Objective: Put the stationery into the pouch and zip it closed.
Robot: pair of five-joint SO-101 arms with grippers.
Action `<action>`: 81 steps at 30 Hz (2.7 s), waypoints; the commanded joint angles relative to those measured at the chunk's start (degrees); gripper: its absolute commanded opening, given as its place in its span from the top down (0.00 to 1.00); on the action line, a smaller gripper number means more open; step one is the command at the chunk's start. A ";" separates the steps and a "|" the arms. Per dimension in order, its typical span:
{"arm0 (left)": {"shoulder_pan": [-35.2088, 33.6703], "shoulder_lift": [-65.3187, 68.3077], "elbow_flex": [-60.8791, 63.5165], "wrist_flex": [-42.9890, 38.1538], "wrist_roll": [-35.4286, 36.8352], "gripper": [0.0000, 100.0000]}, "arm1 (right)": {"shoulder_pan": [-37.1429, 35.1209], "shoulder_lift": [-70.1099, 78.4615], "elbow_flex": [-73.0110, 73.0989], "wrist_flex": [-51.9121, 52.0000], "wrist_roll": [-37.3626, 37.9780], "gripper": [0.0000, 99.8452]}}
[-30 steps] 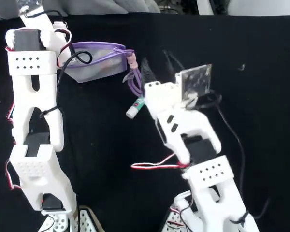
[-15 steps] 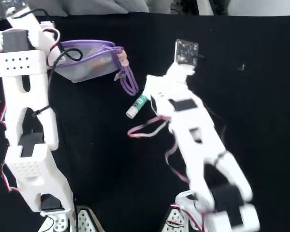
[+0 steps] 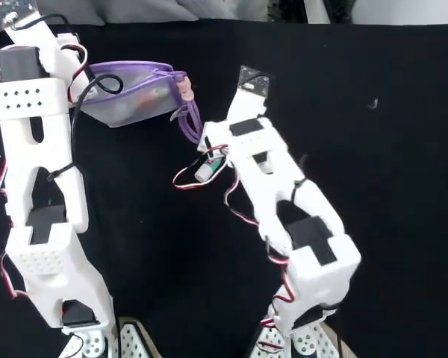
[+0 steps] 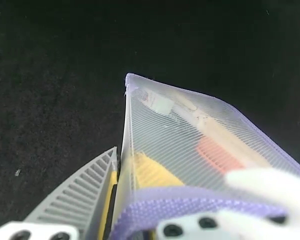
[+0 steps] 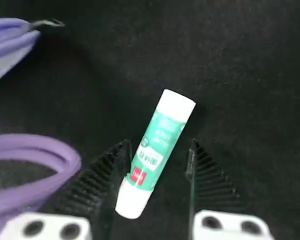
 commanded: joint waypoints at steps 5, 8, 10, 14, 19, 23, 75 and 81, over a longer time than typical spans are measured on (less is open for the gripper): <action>-2.24 -1.23 4.88 -4.57 0.62 0.97 | -0.35 5.23 -7.69 0.35 -0.44 0.82; -2.24 -1.23 4.88 -4.57 0.62 0.97 | 0.35 7.96 -9.80 0.35 -0.09 0.83; -2.24 -1.23 4.97 -4.57 0.62 0.97 | 0.88 9.98 -10.95 0.35 0.00 0.83; -1.98 -1.23 5.05 -4.31 0.62 0.97 | 2.02 13.05 -14.90 3.87 0.00 0.83; -1.89 -1.32 5.05 -4.31 0.62 0.97 | 2.46 16.04 -22.02 12.31 0.09 0.99; -1.80 -1.32 5.05 -4.22 0.62 0.97 | 3.96 17.71 -24.92 14.86 0.09 0.98; 0.92 -1.23 5.14 -4.22 0.35 0.97 | -6.24 -39.43 -5.76 -8.26 28.48 0.99; 1.01 -1.23 5.23 -4.13 0.35 0.97 | -7.74 -54.81 14.99 -28.31 28.48 0.99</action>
